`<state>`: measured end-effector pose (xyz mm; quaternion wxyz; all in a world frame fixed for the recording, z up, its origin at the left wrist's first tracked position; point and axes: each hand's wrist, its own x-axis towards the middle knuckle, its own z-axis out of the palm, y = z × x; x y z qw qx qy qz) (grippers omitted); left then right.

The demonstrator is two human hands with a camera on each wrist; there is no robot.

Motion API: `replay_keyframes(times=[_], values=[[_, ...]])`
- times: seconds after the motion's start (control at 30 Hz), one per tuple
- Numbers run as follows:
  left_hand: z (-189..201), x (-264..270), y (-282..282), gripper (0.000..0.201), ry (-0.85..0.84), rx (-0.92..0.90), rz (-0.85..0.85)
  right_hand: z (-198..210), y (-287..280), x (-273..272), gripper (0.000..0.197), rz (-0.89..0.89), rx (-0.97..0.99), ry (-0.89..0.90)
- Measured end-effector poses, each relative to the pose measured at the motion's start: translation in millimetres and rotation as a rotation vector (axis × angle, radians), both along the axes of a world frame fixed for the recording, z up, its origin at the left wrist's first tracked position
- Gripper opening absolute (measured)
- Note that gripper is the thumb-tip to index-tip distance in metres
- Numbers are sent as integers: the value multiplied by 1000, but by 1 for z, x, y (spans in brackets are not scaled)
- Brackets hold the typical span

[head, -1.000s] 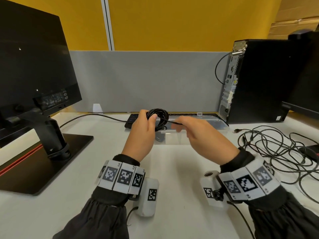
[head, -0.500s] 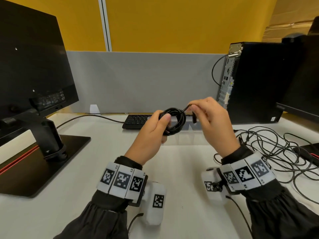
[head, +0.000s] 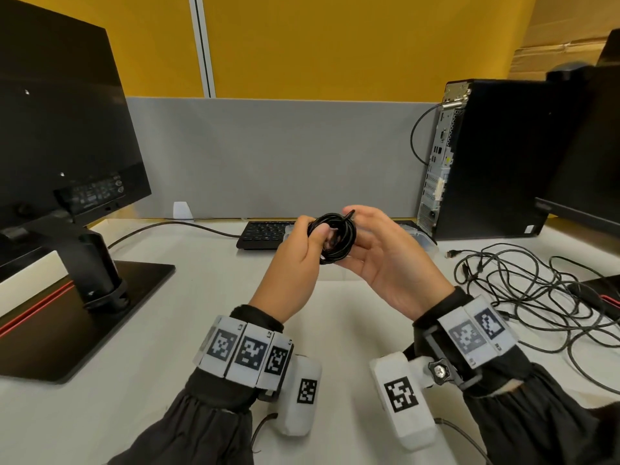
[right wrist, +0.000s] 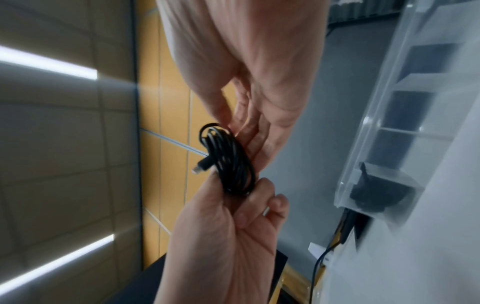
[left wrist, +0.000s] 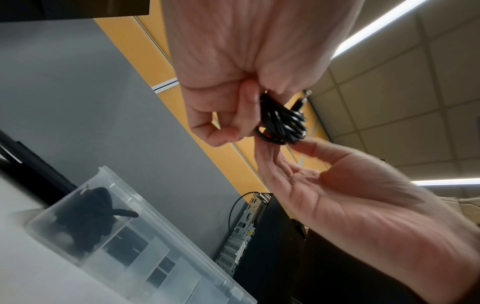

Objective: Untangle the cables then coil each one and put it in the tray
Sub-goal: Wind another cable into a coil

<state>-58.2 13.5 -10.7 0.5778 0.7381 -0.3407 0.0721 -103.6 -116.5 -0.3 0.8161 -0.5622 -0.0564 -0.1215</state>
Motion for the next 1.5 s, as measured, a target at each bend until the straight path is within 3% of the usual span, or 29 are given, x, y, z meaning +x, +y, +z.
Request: replay_keyframes(times=[0.13, 0.23, 0.37, 0.6, 0.7, 0.83, 0.9, 1.03, 1.13, 1.27, 1.4, 1.5], values=[[-3, 0, -1, 20, -3, 40, 9, -1, 3, -1, 38, -71, -201, -7], [-4, 0, -3, 22, 1, 19, 32, -3, 4, 0, 30, -122, -308, -6], [-3, 4, -1, 20, -32, -46, 120, -4, 2, 0, 35, -137, -392, 27], [-5, 7, 0, 19, -101, -57, 78, -5, -3, -3, 33, 47, -281, 79], [-6, 7, 3, 31, -172, -9, 14, -7, -4, -3, 31, 68, -211, 82], [-6, 3, 2, 24, -262, 77, 7, -9, -1, 0, 22, 10, -126, 41], [-5, 2, 3, 24, -239, 72, -20, -11, 0, 1, 13, -32, -130, 12], [-1, 1, 9, 44, -150, 111, -162, -12, 1, -1, 9, -12, -185, -43], [-1, 2, 9, 35, -143, 138, -207, -14, 1, -2, 8, 3, -209, -37], [-2, 0, 7, 23, -206, 97, -130, -13, 1, -4, 5, -10, -235, -29], [-2, 0, 6, 23, -260, 89, -22, -9, 4, -11, 21, -54, -394, -59], [-2, 3, 7, 25, -263, 99, 64, -5, 12, -20, 34, -141, -689, -190]])
